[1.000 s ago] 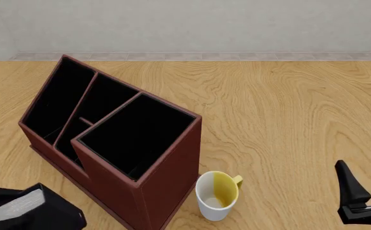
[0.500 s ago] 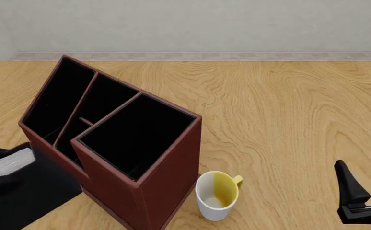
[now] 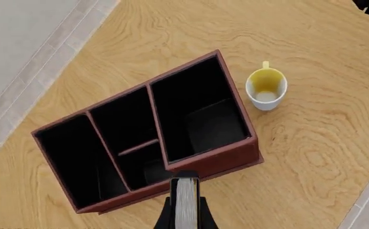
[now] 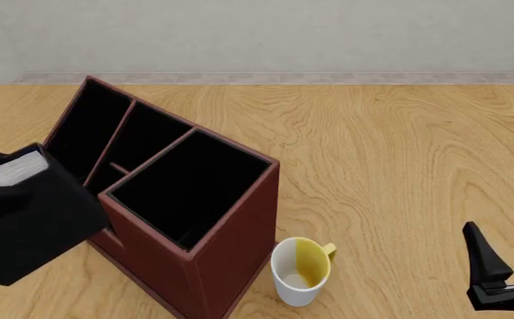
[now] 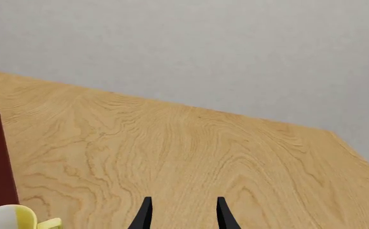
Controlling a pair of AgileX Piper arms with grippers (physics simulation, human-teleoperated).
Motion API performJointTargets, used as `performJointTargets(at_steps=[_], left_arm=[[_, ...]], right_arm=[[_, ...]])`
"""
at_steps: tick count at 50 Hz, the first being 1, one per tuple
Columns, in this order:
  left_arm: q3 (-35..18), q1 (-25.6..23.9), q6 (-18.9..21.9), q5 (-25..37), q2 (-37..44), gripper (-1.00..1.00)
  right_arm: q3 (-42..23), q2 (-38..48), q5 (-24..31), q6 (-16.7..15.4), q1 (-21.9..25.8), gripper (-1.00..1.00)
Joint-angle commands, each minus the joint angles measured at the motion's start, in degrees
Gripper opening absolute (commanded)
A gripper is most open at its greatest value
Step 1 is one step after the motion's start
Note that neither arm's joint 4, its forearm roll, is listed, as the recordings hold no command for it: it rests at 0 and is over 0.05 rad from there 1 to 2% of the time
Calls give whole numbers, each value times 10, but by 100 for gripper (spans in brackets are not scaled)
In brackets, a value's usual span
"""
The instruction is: Pick up the book and place it in the right compartment of the caddy.
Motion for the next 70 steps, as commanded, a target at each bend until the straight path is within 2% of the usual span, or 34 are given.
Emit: performJointTargets(at_steps=[1,17,24,27,31,36,40,42,47,53,54,58,61,64,70], left_arm=[[-34,17,29,0,23,-100],[-93,21,55,0,55,-100],[-142,16,63,0,77,-100],[-162,33,87,0,90,-100],[-181,15,97,0,105,-100],[-214,5,97,0,130,-100],[-244,-26,87,0,149,-100],[-254,-23,89,0,157,-100],[-290,-50,69,0,184,-100],[-318,-56,59,0,208,-100],[-333,-64,45,0,215,-100],[-350,-73,43,0,230,-100],[-340,-50,74,0,239,-100],[-363,-64,59,0,248,-100],[-378,-76,56,0,258,-100]], right_arm=[[0,3,-2,-1,0,100],[0,3,-3,-1,2,100],[0,2,-2,0,2,100],[0,3,-2,-1,2,100],[0,0,1,-2,2,100],[0,3,-2,-2,2,100],[0,6,-4,0,3,100],[0,6,-4,0,3,100],[0,7,-6,-1,4,100],[0,5,-3,-3,4,100],[0,6,-4,-3,4,100],[0,6,-4,-4,3,100],[0,6,-3,-4,4,100],[0,7,-4,-4,4,100],[0,9,-6,-5,4,100]])
